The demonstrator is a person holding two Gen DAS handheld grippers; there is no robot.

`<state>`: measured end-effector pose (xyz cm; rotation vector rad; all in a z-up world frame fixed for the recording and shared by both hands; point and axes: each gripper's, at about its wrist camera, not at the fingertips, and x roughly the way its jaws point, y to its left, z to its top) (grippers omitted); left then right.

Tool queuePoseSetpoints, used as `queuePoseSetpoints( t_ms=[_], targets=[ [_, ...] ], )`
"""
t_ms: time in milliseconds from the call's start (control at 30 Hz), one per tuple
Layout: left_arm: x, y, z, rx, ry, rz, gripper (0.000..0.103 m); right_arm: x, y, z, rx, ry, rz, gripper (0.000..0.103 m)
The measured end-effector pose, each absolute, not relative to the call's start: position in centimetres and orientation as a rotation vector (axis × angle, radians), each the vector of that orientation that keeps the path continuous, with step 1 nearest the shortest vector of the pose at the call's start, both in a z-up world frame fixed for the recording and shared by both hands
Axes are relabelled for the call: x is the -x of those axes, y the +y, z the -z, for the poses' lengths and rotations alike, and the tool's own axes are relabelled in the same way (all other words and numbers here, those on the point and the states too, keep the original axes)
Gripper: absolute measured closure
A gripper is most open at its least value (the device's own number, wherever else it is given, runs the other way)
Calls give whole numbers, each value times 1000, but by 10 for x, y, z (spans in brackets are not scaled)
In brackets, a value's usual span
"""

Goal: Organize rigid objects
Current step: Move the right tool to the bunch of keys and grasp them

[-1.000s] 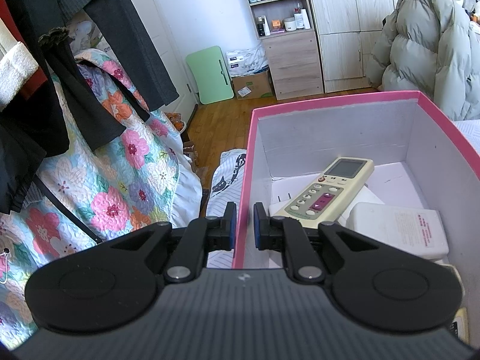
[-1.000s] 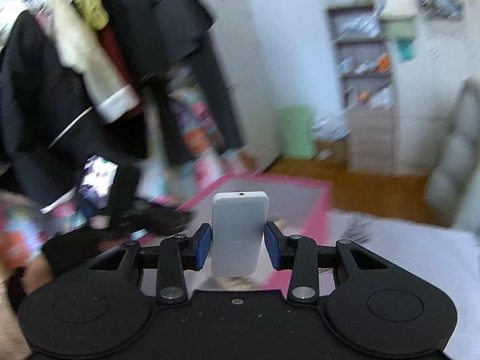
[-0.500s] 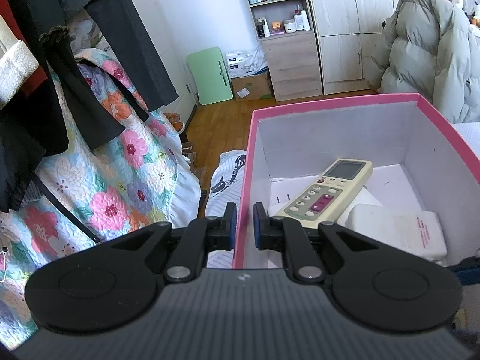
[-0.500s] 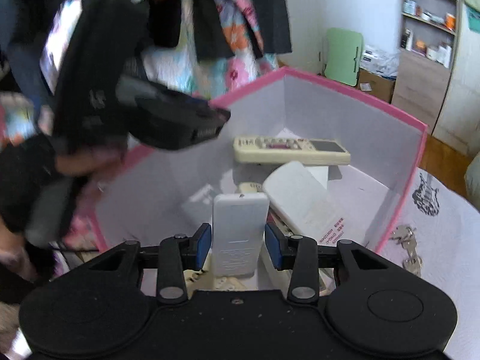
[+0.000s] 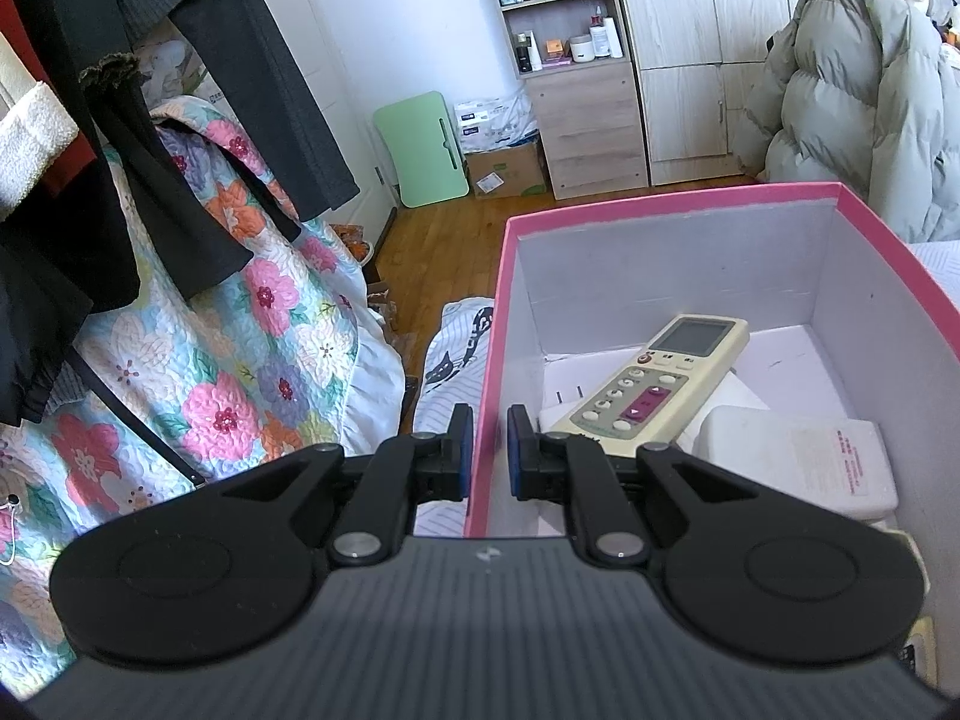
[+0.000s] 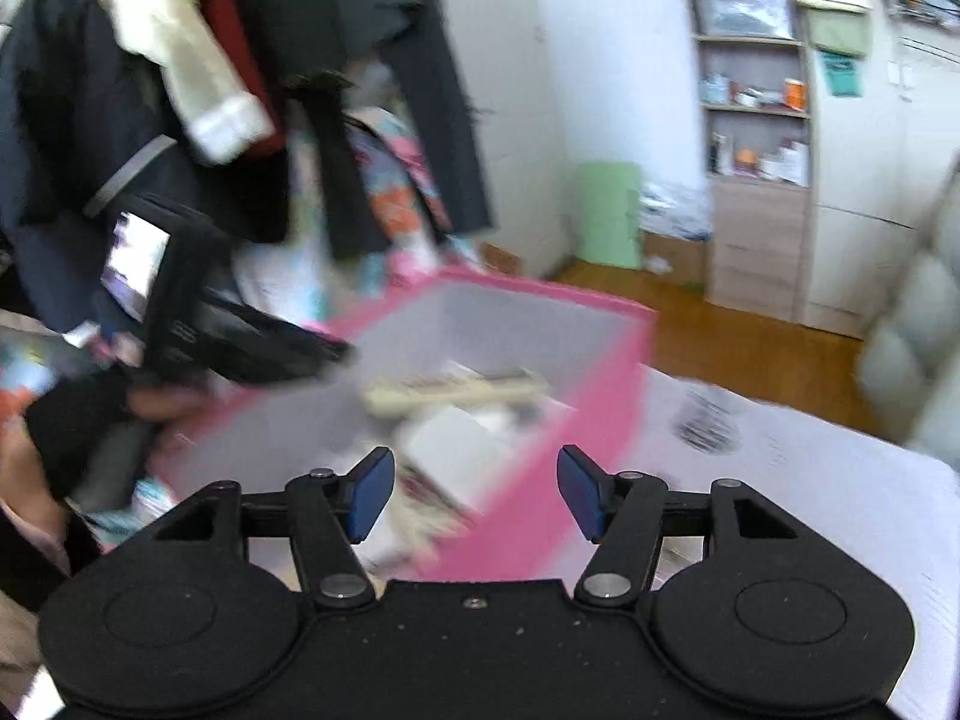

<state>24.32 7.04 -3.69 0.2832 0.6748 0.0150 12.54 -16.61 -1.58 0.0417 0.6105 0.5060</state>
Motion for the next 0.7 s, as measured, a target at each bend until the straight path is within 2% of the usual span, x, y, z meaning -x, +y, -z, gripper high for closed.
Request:
queuePoseSetpoints(
  t_ms=[300, 700],
  targets=[
    [-244, 71, 37, -289, 683, -20, 92, -135, -215, 69, -71, 760, -334, 38],
    [-243, 72, 36, -296, 686, -25, 92, -186, -191, 111, -4, 743, -298, 37]
  ],
)
